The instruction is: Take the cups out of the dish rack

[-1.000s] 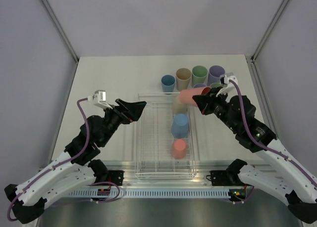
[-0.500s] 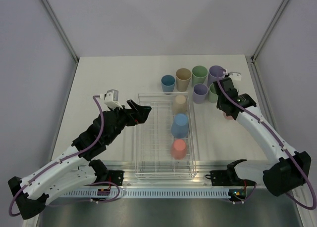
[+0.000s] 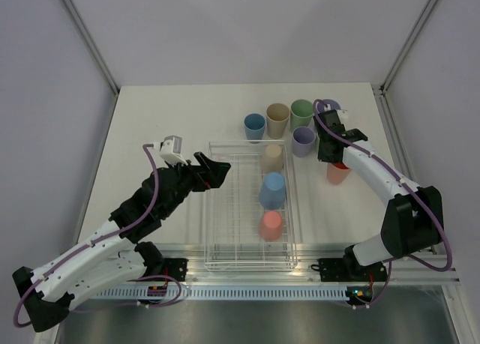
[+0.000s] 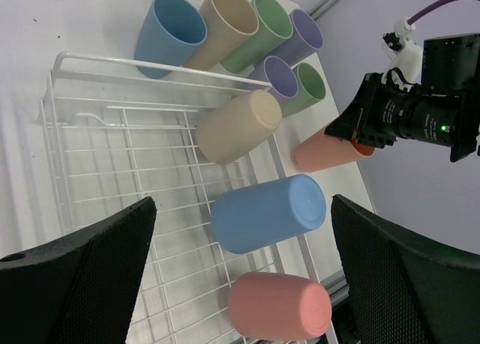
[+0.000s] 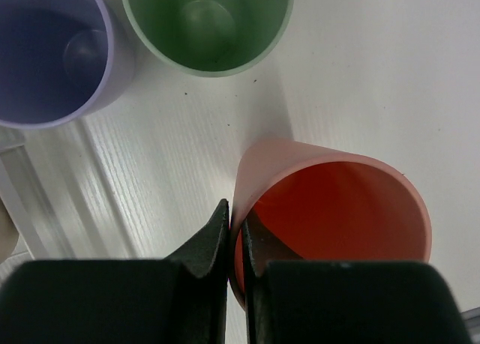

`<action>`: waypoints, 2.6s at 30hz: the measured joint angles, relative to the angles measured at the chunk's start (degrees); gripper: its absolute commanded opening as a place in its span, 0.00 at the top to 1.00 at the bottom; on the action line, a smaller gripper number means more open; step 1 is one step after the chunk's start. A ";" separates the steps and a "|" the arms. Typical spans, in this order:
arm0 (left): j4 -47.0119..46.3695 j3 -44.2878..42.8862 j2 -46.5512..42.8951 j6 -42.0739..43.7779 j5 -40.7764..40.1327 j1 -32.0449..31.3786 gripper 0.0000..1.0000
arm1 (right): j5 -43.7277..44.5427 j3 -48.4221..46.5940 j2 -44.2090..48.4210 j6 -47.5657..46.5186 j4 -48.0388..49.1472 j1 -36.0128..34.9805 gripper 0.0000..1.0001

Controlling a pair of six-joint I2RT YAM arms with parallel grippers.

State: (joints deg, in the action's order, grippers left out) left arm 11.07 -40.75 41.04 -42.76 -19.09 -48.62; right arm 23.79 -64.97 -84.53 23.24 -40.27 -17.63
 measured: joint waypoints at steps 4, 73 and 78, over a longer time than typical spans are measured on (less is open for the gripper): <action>0.04 -0.46 1.68 0.59 0.96 0.00 0.00 | -0.39 -0.04 -0.85 -0.26 0.85 1.20 0.99; 24.85 -27.67 38.91 13.00 -0.68 -22.82 0.98 | -14.16 2.51 30.97 -0.74 0.31 1.75 0.12; 16.70 -18.01 18.95 9.49 -1.79 -14.71 0.98 | -24.50 6.36 34.25 0.81 5.01 1.77 0.12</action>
State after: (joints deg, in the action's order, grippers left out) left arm 27.77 -58.76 59.99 -33.28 -20.88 -63.33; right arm -0.71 -58.61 -50.28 24.05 -35.27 -15.86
